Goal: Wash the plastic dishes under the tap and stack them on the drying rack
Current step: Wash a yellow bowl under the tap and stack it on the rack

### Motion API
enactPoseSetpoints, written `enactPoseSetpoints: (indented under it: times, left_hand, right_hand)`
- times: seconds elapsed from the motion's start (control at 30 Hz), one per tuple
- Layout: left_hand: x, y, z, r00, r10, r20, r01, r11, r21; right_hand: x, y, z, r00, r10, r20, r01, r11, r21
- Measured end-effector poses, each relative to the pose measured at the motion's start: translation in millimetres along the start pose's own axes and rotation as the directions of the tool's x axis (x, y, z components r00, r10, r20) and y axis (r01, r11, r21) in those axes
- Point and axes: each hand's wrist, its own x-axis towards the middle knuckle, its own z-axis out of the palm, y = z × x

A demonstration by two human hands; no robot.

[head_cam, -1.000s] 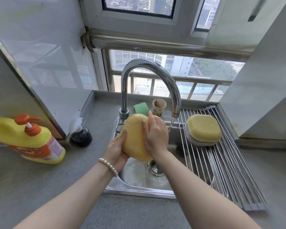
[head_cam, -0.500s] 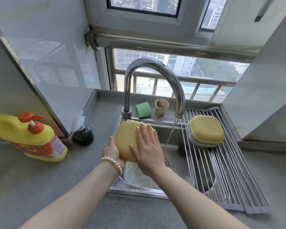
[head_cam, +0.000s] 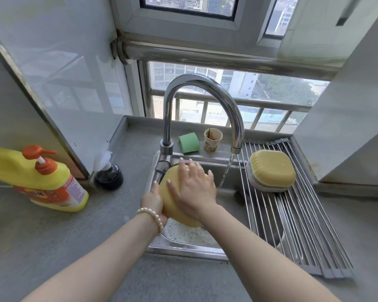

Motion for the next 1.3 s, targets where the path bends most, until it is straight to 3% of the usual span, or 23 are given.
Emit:
enactPoseSetpoints:
  times: [0.07,0.17,0.23,0.3,0.37,0.43,0.47,0.53,0.6,0.67,0.73,0.77,0.83,0.9,1.0,1.1,1.17,1.23,1.3]
  left_hand:
    - [7.8,3.8,-3.1,0.999,-0.048,0.008,0.048,0.999,-0.022]
    - [17.4,7.0,-8.0,0.991,-0.132,0.033,0.134,0.989,-0.058]
    - [19.8,7.3,-10.3,0.981,-0.19,0.03,0.193,0.975,-0.11]
    - [21.8,7.0,-12.6,0.977,-0.212,0.025,0.213,0.971,-0.104]
    - [21.3,6.0,-14.3,0.98,-0.198,-0.001,0.198,0.977,-0.075]
    - [19.9,-0.1,-11.2,0.978,-0.207,0.011,0.208,0.977,-0.055]
    - [16.7,-4.3,-7.9,0.976,-0.218,0.021,0.218,0.975,-0.031]
    - [9.2,-12.1,-0.2,0.972,-0.233,0.031,0.231,0.972,0.043]
    - [6.9,-18.7,7.8,0.975,-0.22,0.023,0.215,0.969,0.122]
    - [5.1,-22.9,15.7,0.984,-0.177,0.028,0.167,0.965,0.204]
    - [7.8,-27.1,25.6,0.994,-0.106,0.016,0.097,0.952,0.289]
    - [10.4,-29.6,31.6,0.998,-0.062,0.012,0.054,0.938,0.343]
    - [11.8,-30.8,47.5,0.998,0.064,0.005,-0.059,0.89,0.452]
    - [10.8,-32.5,65.6,0.98,0.188,0.062,-0.189,0.795,0.577]
    - [3.6,-42.2,82.1,0.927,0.318,0.2,-0.357,0.578,0.734]
    - [5.1,-51.2,86.5,0.824,0.406,0.395,-0.496,0.181,0.849]
    - [6.4,-53.2,92.0,0.77,0.399,0.497,-0.54,-0.008,0.842]
    - [5.8,-56.2,99.2,0.74,0.389,0.549,-0.549,-0.122,0.827]
    - [2.4,-58.7,107.4,0.726,0.399,0.56,-0.553,-0.147,0.82]
  right_hand:
    - [-4.7,-1.1,-0.2,0.974,-0.223,0.047,0.227,0.97,-0.086]
    - [-26.4,7.7,12.0,0.816,-0.578,-0.019,0.566,0.805,-0.176]
    - [-37.9,24.7,22.1,0.721,-0.684,-0.111,0.66,0.726,-0.192]
    - [-47.0,44.9,28.5,0.68,-0.699,-0.222,0.683,0.713,-0.159]
    - [-53.9,55.7,28.7,0.758,-0.587,-0.285,0.597,0.8,-0.06]
    - [-54.5,50.6,24.5,0.911,-0.288,-0.296,0.352,0.917,0.191]
    - [-52.6,45.2,21.4,0.965,-0.096,-0.245,0.18,0.92,0.348]
    - [-43.3,39.7,14.4,0.972,0.218,-0.09,-0.126,0.804,0.582]
    - [-30.8,44.9,9.2,0.881,0.467,0.071,-0.369,0.587,0.72]
    - [-22.8,57.5,6.1,0.727,0.63,0.272,-0.511,0.232,0.828]
    - [-21.2,72.9,4.4,0.585,0.676,0.449,-0.524,-0.108,0.845]
    - [-21.0,80.4,2.6,0.542,0.682,0.491,-0.494,-0.215,0.843]
    - [-17.7,92.4,0.3,0.49,0.699,0.521,-0.434,-0.322,0.841]
    - [-13.1,100.6,-2.6,0.448,0.729,0.517,-0.409,-0.348,0.844]
    - [-9.1,108.2,-10.7,0.403,0.791,0.461,-0.4,-0.301,0.866]
    - [-5.7,111.5,-14.2,0.399,0.846,0.354,-0.424,-0.172,0.889]
    - [-2.8,110.6,-10.4,0.414,0.861,0.295,-0.461,-0.081,0.884]
    - [-0.7,107.9,-4.1,0.438,0.866,0.243,-0.486,0.001,0.874]
    - [-0.1,104.6,-1.0,0.458,0.864,0.21,-0.481,0.042,0.876]
